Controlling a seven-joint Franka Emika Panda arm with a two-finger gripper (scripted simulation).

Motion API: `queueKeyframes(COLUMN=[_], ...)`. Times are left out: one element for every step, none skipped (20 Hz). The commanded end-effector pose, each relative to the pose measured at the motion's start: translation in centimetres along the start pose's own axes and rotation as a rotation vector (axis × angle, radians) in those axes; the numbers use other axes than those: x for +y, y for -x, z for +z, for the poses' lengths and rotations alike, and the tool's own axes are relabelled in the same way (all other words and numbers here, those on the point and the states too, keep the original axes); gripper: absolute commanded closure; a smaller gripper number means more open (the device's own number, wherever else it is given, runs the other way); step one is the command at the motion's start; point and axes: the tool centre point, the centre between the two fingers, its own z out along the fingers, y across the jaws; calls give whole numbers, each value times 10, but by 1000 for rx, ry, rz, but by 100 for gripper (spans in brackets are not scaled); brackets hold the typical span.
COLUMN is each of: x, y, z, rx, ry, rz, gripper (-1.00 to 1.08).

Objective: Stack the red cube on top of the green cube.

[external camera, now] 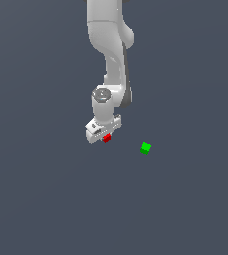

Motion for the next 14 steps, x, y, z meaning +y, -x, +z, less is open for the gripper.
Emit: queueKeyframes(x=[0,0,0,0,0,0,0,0,0,-1,-1,-1,-1,-1], y=[0,0,0,0,0,0,0,0,1,1,1,1,1,1], z=[-1,-2,-4,-6,-9,-13,-17,-21,-26,-31,-38,-44,-51,-58], rx=[0,0,0,0,0,0,0,0,0,0,0,0,0,0], ry=[0,0,0,0,0,0,0,0,0,0,0,0,0,0], rz=[0,0,0,0,0,0,0,0,0,-1,-1,-1,-1,-1], gripper=[108,108,108,108,108,108,108,108,108,108,108,108,108,108])
